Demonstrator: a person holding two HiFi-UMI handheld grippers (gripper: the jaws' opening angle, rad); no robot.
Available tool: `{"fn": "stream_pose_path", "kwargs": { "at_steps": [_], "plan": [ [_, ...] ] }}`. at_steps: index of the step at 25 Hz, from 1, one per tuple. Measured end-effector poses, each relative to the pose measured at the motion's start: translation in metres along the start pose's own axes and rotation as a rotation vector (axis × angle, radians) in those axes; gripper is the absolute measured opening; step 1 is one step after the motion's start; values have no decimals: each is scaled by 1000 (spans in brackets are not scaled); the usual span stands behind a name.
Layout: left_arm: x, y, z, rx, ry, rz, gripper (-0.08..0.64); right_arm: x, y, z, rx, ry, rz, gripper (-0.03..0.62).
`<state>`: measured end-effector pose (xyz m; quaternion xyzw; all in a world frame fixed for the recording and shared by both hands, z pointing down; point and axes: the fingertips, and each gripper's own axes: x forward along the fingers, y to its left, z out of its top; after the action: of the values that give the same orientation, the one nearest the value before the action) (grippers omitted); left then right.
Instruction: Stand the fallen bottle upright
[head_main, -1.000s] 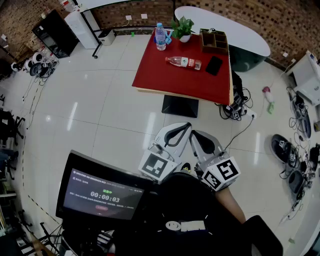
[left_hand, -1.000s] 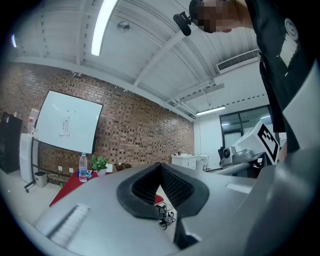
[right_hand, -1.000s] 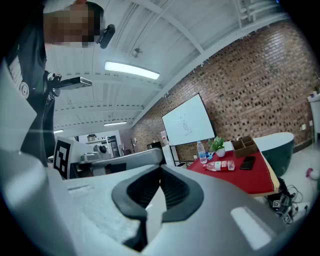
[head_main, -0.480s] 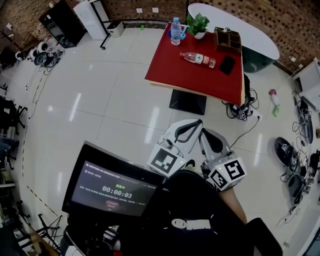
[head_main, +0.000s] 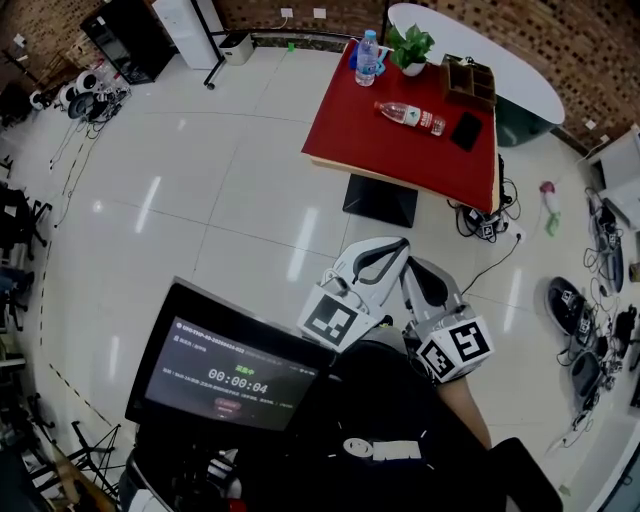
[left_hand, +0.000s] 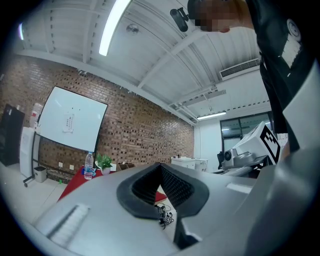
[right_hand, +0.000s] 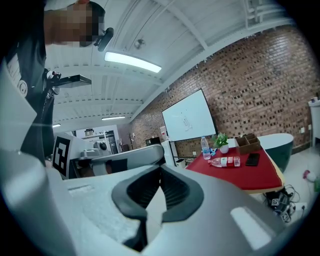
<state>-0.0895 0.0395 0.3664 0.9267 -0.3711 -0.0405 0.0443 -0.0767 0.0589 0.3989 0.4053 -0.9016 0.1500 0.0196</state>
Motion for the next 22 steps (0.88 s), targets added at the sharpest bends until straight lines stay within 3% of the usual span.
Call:
{"fn": "stream_pose_path", "kwargs": {
  "at_steps": [4, 8, 15, 22],
  "plan": [
    [3, 9, 1, 2, -12, -5, -2, 9, -3, 1, -20, 0, -6, 5],
    [27, 15, -7, 3, 18, 0, -2, 15, -33, 6, -16, -16, -10, 5],
    [112, 48, -20, 43, 69, 38, -2, 45, -132, 23, 26, -48, -4, 5],
    [209, 80, -11, 96, 96, 100, -2, 73, -231, 69, 18, -80, 39, 5]
  ]
}}
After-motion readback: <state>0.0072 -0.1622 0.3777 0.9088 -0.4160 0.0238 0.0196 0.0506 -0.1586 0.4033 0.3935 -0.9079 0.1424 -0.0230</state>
